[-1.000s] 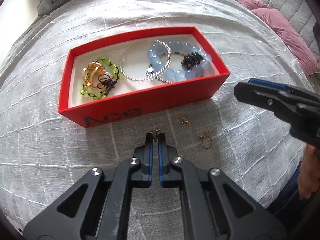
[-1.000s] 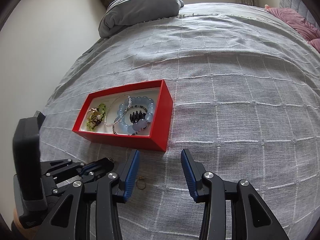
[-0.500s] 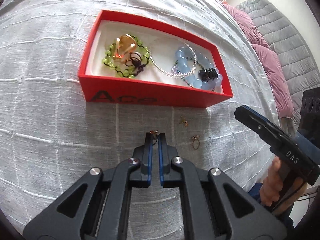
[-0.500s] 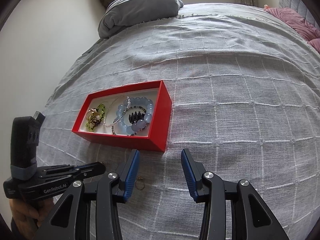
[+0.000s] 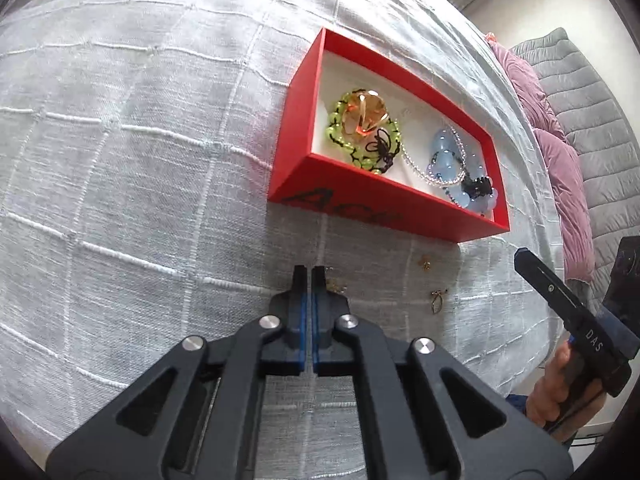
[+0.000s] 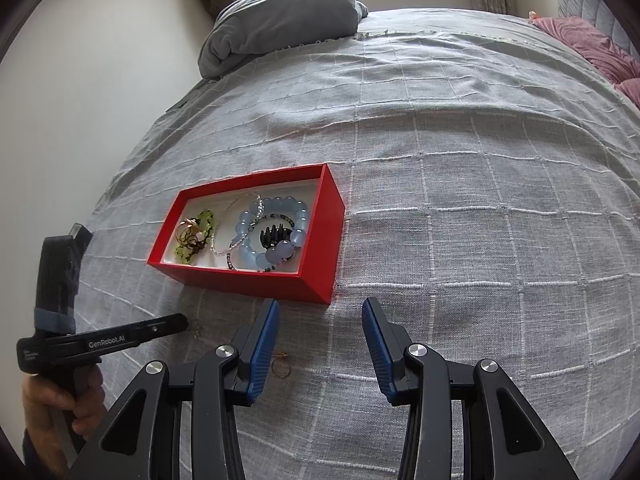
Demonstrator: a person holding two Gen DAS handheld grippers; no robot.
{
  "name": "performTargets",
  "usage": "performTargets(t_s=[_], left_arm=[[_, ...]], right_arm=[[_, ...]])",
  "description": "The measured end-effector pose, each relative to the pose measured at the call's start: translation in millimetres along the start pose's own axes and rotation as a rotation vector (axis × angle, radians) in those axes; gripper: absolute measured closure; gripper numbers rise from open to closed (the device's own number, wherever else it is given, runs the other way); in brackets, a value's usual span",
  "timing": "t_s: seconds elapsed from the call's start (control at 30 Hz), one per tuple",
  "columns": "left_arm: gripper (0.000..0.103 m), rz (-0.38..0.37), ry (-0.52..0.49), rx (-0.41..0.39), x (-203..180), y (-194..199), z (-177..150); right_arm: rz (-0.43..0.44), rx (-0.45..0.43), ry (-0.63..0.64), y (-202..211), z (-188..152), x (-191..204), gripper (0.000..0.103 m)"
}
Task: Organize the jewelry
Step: 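Lift the gold earring with the left tool and hold it above the bedspread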
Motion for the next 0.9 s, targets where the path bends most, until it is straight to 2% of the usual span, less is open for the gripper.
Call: performTargets(t_s=[0.07, 0.17, 0.23, 0.3, 0.33, 0.47, 0.6, 0.67, 0.9], left_arm=[[0.102, -0.019, 0.007, 0.009, 0.8, 0.9, -2.2], [0.102, 0.017, -0.011, 0.009, 6.4, -2.4, -4.4], [0.102, 0.012, -0.021, 0.028, -0.4, -7.9, -8.3], [0.093, -0.002, -0.024, 0.032, -11.9, -10.7, -8.8], [0.084, -0.007, -0.034, 0.029, -15.5, -9.8, -7.7], [0.080, 0.003, -0.054, 0.034, -19.1, -12.2, -6.7], [0.081, 0.053, -0.104, 0.021, -24.9, -17.6, -5.4], [0.099, 0.076, -0.127, 0.017, -26.7, -17.2, -6.7], [0.099, 0.092, -0.154, 0.020, -26.6, -17.8, -10.0]], right_arm=[[0.000, 0.002, 0.000, 0.0, -0.3, -0.3, 0.059], [-0.004, 0.007, 0.005, -1.0, -1.8, 0.9, 0.059], [-0.004, 0.011, 0.016, -3.8, -3.6, 3.8, 0.059], [-0.005, 0.018, 0.036, -7.7, -7.2, 8.9, 0.059], [-0.006, 0.024, 0.043, -10.0, -9.6, 11.1, 0.059], [-0.002, 0.039, 0.061, -15.1, -15.8, 18.2, 0.059], [-0.003, 0.041, 0.061, -15.7, -16.7, 17.6, 0.059], [-0.005, 0.040, 0.056, -15.0, -15.7, 15.6, 0.059], [-0.003, 0.034, 0.051, -13.8, -12.0, 13.8, 0.059]])
Point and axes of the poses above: each gripper's, at about its wrist camera, not at the fingertips, and y roughly against the way its jaws point, x to its left, z to its top, the point moved 8 cm from there along -y, roughly the way its jaws point, and after that the axes turned 6 degrees about -x, right-handed, at the moved point
